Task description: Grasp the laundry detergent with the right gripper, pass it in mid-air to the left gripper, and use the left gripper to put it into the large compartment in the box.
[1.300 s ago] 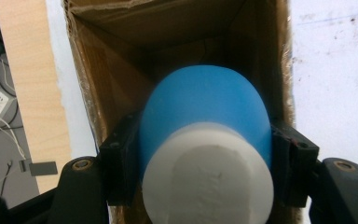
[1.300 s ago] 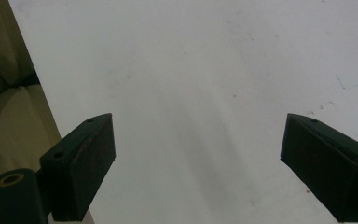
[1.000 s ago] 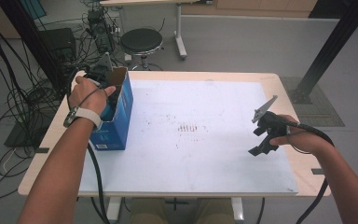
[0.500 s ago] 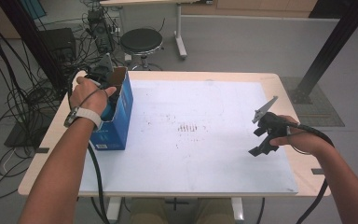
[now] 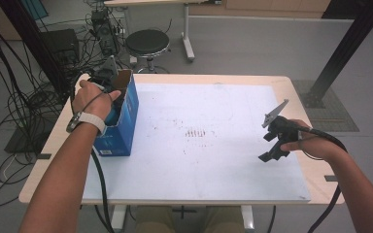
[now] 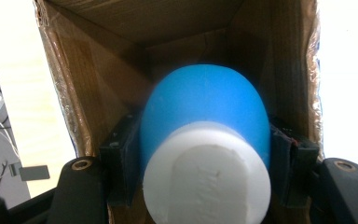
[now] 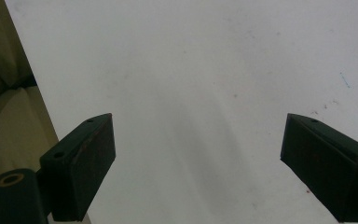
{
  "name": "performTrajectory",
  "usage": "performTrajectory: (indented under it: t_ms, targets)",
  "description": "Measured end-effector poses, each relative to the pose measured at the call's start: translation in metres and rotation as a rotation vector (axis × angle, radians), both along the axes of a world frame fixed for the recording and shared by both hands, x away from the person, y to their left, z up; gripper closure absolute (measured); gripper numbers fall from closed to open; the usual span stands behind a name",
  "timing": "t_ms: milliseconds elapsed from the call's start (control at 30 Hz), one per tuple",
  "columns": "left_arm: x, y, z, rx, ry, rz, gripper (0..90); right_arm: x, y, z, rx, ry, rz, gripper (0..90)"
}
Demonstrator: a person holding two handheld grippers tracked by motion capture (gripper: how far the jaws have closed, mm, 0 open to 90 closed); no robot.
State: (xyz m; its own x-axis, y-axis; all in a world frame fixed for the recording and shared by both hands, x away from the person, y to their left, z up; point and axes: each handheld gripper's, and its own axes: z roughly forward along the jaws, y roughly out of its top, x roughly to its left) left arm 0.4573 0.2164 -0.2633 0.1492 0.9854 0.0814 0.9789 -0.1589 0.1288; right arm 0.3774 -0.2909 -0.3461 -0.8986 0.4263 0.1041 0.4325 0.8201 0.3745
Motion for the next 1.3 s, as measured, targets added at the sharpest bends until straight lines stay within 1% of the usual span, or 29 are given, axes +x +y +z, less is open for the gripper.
performTrajectory:
  t_ms: [1300]
  targets:
    - [-0.0008, 0.0, -0.0003, -0.001, -0.003, 0.001, 37.2, -0.0008, 0.0014, 0.0006, -0.003, -0.003, 0.003, 10.0]
